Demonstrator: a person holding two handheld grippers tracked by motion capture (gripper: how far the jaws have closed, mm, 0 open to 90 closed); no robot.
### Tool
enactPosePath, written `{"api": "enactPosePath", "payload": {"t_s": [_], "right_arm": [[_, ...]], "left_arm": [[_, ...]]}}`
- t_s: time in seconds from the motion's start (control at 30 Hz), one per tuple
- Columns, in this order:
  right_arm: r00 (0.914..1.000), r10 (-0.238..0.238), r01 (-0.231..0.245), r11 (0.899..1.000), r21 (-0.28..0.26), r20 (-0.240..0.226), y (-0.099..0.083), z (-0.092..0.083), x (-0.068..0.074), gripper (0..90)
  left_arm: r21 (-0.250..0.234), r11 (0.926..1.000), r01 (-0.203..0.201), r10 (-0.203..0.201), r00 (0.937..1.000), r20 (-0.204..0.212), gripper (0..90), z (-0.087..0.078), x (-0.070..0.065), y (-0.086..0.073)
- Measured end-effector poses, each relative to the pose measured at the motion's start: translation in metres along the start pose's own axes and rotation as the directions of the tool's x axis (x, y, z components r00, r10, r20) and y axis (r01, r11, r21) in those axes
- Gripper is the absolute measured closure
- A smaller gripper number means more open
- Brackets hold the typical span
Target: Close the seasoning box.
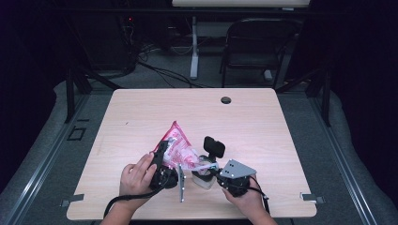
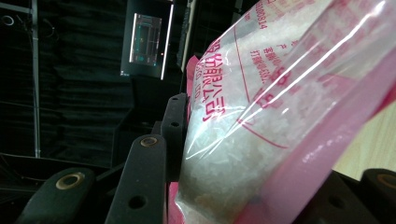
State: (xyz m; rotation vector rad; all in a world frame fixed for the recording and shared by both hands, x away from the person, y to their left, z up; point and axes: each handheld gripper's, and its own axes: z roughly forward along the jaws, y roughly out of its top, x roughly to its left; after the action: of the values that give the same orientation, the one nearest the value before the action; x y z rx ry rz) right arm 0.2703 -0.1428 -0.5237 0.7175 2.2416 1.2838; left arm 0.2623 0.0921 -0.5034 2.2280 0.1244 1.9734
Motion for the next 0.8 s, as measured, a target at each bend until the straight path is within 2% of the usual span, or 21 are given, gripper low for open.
{"api": "enactPosePath", "payload": {"t_s": [0.8], "right_arm": [[1.0, 0.0, 0.0, 1.0, 0.004, 0.006, 0.0001, 0.002, -0.0019, 90.0]], "left_arm": [[-0.009, 0.9999, -0.009, 0.009, 0.9999, -0.004, 67.7, -0.0002, 0.0024, 0.003]]}}
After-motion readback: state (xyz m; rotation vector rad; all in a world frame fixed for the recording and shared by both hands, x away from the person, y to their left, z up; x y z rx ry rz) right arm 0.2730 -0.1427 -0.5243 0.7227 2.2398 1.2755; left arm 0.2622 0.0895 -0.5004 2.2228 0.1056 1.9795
